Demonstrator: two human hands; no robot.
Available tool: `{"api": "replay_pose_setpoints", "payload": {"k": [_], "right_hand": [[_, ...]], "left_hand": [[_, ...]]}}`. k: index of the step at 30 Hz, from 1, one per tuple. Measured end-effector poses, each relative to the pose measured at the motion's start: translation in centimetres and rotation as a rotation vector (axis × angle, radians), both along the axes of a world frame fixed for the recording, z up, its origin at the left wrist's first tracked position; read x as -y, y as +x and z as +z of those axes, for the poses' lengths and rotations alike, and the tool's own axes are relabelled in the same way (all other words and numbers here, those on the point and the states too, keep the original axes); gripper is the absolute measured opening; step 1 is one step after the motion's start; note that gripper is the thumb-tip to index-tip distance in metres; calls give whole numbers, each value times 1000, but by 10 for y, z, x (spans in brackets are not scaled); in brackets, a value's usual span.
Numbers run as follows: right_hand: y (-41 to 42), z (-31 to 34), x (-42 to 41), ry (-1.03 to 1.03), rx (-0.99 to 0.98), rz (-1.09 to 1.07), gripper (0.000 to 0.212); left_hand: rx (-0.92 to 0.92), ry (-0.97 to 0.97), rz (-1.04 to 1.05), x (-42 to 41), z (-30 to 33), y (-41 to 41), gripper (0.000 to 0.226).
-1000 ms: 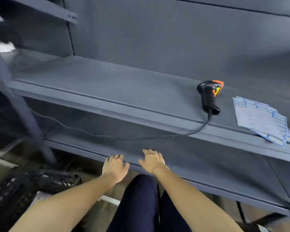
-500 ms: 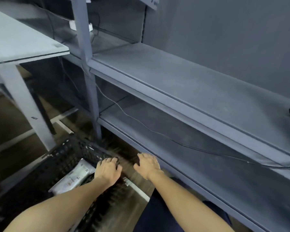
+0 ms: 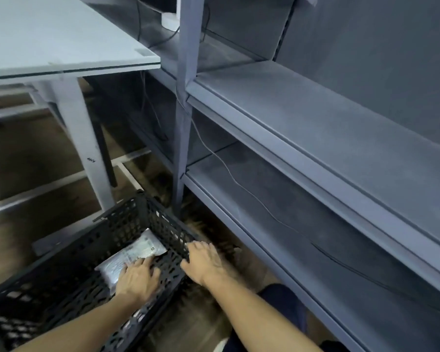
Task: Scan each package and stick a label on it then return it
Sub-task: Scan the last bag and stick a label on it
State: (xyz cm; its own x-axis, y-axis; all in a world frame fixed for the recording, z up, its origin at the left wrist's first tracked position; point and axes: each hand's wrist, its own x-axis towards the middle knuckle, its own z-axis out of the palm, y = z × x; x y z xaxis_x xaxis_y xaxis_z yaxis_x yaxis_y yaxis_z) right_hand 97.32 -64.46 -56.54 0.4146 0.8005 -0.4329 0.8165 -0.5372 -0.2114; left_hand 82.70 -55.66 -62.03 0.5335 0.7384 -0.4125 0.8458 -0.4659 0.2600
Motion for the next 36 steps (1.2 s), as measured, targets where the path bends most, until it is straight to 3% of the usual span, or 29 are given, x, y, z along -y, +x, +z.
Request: {"api": "replay_pose_setpoints", "payload": {"k": [11, 17, 25, 36], "right_hand": [[-30, -66, -59, -67, -72, 191, 48], [-39, -108, -76, -210, -85, 246, 49], [-48, -161, -94, -334, -138, 226, 53], [-43, -178, -95, -252, -225, 160, 51]], "left_hand": [[-64, -161, 255, -13, -75, -35, 47], [-93, -227, 322, -14, -125, -53, 47], [-124, -285, 398, -19, -181, -57, 43], [11, -315, 619, -72, -233, -45, 48]]}}
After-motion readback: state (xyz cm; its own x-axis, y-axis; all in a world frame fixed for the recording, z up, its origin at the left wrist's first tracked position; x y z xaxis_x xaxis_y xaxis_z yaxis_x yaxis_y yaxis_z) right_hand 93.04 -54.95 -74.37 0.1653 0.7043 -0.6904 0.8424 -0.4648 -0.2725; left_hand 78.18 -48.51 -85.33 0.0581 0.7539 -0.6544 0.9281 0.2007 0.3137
